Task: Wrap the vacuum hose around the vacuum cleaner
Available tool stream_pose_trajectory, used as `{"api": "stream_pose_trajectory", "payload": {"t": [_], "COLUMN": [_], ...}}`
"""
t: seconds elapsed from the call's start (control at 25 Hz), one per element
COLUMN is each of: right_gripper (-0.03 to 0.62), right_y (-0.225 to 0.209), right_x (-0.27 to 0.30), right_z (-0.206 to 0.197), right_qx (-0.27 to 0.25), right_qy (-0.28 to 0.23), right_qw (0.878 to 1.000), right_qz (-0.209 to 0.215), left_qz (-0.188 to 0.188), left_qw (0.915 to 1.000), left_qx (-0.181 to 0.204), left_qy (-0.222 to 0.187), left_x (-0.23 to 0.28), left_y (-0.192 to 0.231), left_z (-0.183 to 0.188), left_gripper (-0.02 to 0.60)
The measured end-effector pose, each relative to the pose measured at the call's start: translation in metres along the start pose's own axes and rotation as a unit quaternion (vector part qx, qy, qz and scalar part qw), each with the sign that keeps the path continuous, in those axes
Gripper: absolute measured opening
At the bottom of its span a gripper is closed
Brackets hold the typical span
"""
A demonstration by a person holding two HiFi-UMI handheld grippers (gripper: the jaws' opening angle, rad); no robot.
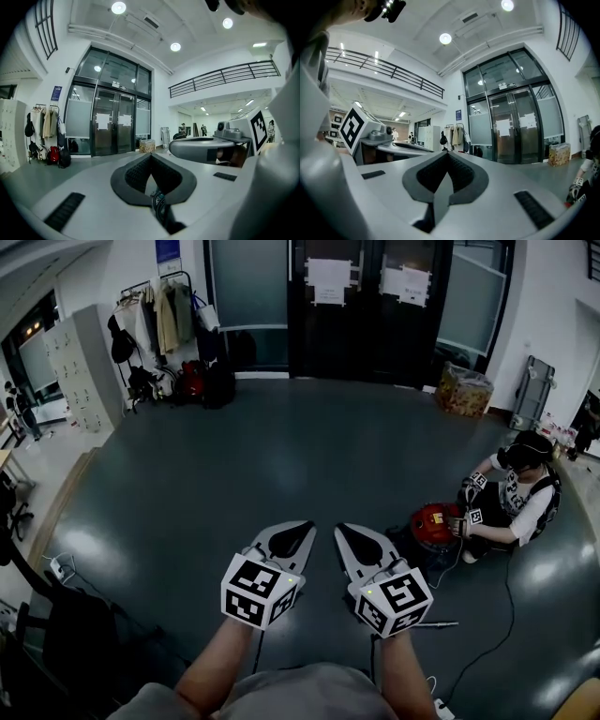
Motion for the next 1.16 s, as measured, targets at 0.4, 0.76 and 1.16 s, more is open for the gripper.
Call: {"api": "stream_pose_trajectory", "payload": {"t": [0.4, 0.76, 1.16], "right_gripper": [0.006, 0.006, 0.006], "right_y": [0.031, 0.037, 0.038], "right_x": [0.024, 0.041, 0.038], "right_z": [-0.003, -0.002, -0.003], "right_qx": [-0.008, -0.001, 0.005], "right_qy": [0.007, 0.0, -0.001], "right_qw": [1.0, 0.999, 0.999], "right_qz": [0.025, 0.033, 0.034], "left_qz": [0.031, 0.05, 0.054], "left_qw": [0.9995, 0.9987, 0.9984], "left_qx": [-0.002, 0.011, 0.018], "left_qy": [-0.001, 0.002, 0.0], "left_x": [-0.034, -0.045, -0.045], "left_y": [0.029, 0.051, 0.05], "left_z": [-0.007, -0.009, -0.006], "left_gripper": [0.006, 0.006, 0.006]}}
Point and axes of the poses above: the fingertips, and each gripper's own axes: x forward along the fingers, y to its left, z out of its top, the point moved 4 cm from there along -x, backward along the fingers, and after that the axes turned 14 degrees about x, right-handed, at the moved point
